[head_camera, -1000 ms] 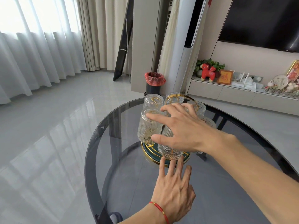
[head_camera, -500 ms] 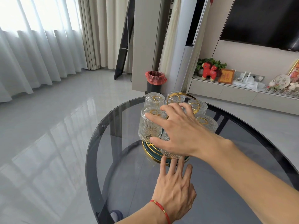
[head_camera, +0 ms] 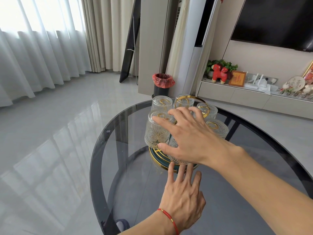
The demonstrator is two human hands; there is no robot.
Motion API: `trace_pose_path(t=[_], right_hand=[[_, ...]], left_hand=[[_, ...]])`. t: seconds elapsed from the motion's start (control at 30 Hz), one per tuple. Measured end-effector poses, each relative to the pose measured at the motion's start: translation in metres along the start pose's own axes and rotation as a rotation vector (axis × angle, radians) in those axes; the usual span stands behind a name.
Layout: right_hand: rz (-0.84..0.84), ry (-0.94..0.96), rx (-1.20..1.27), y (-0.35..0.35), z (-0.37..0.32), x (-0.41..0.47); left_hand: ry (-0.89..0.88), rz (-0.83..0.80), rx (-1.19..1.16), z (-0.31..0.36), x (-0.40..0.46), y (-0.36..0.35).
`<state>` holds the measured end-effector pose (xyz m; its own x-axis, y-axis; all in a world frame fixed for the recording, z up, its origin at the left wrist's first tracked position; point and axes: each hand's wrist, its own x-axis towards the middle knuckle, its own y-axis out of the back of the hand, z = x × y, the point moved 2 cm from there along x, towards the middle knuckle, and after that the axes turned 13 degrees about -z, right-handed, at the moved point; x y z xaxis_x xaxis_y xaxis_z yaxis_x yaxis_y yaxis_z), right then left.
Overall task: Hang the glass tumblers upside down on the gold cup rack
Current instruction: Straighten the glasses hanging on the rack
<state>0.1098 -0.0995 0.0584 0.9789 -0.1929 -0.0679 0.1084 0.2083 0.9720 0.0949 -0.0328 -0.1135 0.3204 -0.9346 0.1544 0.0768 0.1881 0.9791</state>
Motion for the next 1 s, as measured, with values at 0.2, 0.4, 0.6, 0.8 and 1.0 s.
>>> trace_pose_path(t=[0.2, 0.4, 0.6, 0.8, 1.0], right_hand=[[0.074, -0.018, 0.095, 0.005, 0.01, -0.013], [0.402, -0.133, 0.264, -0.009, 0.042, -0.048], [0.386, -0.084, 0.325, -0.038, 0.043, -0.064], [0.225, -0.107, 0.261, -0.049, 0.031, -0.057], [0.216, -0.074, 0.287, -0.051, 0.031, -0.059]], left_hand=[[-0.002, -0.009, 0.007, -0.001, -0.002, 0.0], [-0.003, -0.006, 0.002, 0.0, -0.002, 0.001], [0.002, -0.03, 0.022, 0.001, -0.004, 0.007], [0.001, -0.069, 0.041, 0.004, -0.005, 0.013], [-0.007, -0.078, 0.053, 0.003, -0.006, 0.014]])
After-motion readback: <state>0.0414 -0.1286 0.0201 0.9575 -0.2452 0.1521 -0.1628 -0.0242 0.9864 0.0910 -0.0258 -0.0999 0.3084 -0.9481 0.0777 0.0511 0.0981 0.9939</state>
